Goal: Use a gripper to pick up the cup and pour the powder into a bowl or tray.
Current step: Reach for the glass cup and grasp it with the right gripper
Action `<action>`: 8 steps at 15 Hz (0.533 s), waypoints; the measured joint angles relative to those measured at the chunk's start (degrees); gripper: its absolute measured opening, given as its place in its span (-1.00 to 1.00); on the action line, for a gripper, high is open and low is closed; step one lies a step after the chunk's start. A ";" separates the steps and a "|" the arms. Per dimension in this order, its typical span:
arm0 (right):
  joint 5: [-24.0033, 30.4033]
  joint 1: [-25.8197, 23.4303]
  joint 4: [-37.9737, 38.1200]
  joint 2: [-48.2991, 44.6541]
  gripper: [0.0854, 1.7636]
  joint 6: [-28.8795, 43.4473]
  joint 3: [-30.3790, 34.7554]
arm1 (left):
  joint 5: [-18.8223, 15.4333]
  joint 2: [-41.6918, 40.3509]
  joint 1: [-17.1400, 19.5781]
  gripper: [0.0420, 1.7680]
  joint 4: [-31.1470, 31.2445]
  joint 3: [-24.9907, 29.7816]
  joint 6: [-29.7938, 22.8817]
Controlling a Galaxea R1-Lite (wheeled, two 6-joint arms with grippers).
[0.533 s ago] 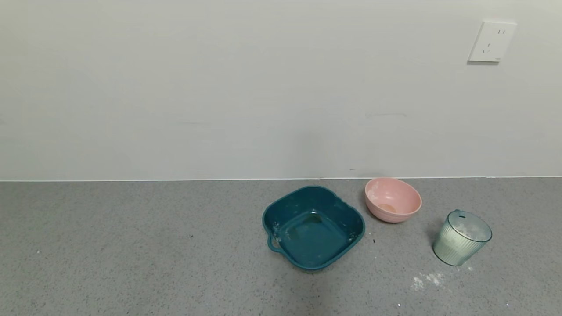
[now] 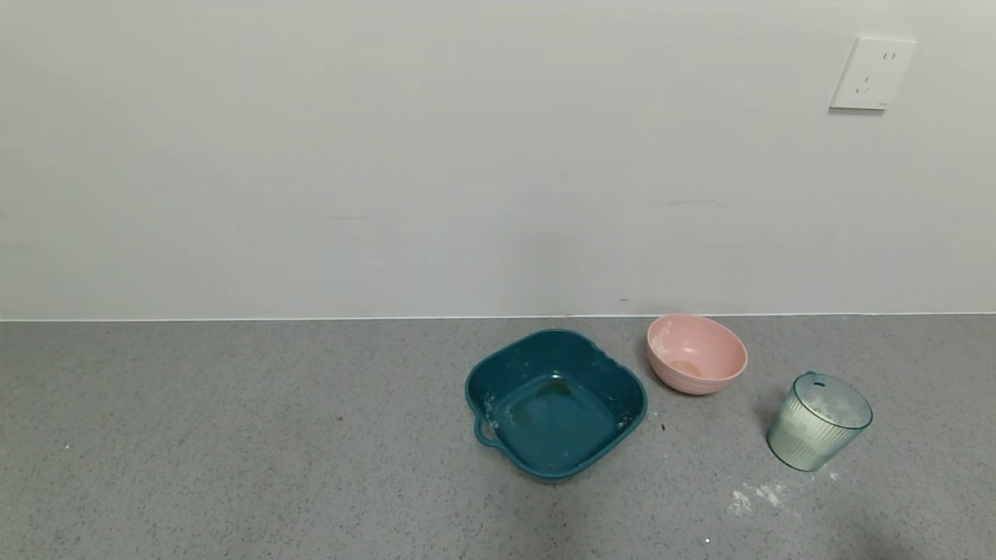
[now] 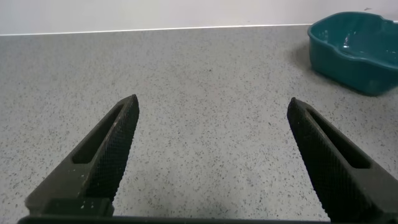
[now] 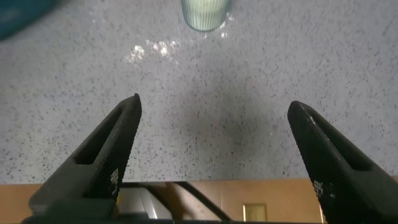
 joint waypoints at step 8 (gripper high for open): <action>0.15 -0.20 -13.96 22.64 0.94 -0.44 0.87 | 0.00 0.00 0.00 0.94 0.02 0.00 0.00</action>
